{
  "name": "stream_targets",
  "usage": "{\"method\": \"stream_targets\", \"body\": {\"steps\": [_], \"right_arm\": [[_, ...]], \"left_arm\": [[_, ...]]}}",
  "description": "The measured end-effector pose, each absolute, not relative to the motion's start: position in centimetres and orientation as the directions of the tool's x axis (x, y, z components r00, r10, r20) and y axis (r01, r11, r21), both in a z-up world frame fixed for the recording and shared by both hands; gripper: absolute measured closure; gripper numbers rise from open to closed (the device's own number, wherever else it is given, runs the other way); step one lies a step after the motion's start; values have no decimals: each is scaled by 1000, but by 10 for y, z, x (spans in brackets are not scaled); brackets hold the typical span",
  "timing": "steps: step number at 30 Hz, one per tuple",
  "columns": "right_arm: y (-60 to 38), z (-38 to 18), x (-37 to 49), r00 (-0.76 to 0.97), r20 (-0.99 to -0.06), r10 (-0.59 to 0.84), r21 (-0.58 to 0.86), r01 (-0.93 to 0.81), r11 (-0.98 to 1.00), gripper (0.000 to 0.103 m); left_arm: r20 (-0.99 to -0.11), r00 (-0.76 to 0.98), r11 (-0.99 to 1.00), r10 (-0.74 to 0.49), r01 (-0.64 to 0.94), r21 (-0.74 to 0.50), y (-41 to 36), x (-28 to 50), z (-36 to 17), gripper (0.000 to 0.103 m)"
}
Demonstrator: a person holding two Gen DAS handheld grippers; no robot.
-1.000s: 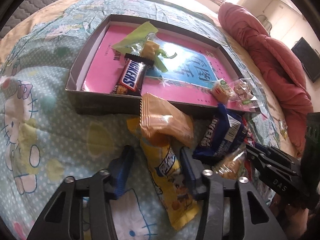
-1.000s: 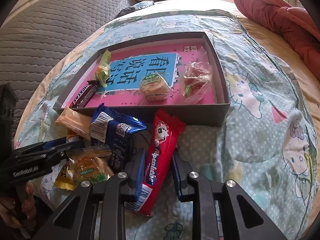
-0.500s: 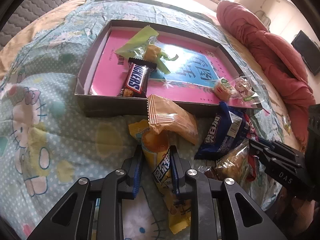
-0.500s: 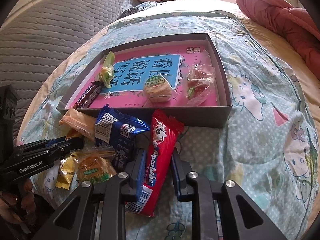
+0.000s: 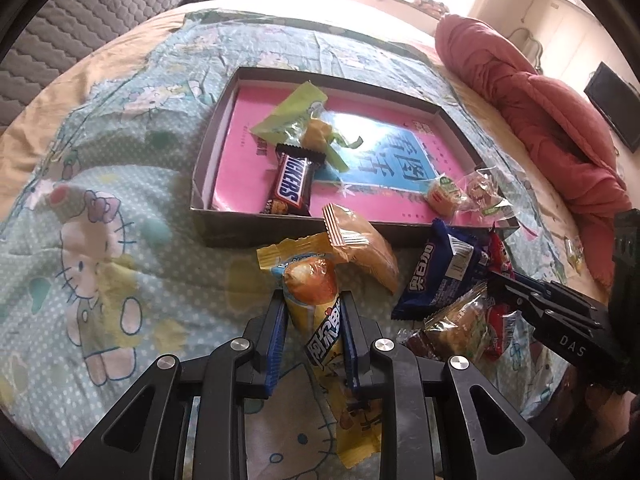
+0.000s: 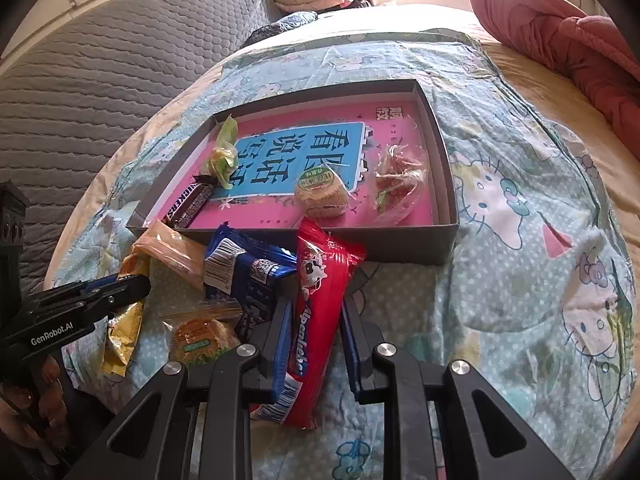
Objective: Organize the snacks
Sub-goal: 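Close left tool on the yellow snack bag while right tool grasps the red candy bag, then lift the yellow bag with left tool while right tool lifts the red bag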
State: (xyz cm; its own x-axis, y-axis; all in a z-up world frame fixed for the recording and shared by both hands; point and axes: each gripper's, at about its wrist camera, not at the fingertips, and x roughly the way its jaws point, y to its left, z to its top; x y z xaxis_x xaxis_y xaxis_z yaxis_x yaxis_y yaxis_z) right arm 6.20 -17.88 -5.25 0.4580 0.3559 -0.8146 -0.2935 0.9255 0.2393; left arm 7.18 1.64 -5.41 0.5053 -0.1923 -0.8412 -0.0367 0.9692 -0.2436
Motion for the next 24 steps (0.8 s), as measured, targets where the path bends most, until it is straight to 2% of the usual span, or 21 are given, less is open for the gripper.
{"method": "stream_targets", "body": {"steps": [20,24], "right_arm": [[-182,-32,54,516,-767,381,241,-318,917,80],[-182,-29,53,526,-760,382,241,-319,917,82]], "left_arm": [[-799,581,971,-154,-60,-231,29,63,-26,77],[-790,594,970,-153,-63,-235,31,61,-22,78]]}}
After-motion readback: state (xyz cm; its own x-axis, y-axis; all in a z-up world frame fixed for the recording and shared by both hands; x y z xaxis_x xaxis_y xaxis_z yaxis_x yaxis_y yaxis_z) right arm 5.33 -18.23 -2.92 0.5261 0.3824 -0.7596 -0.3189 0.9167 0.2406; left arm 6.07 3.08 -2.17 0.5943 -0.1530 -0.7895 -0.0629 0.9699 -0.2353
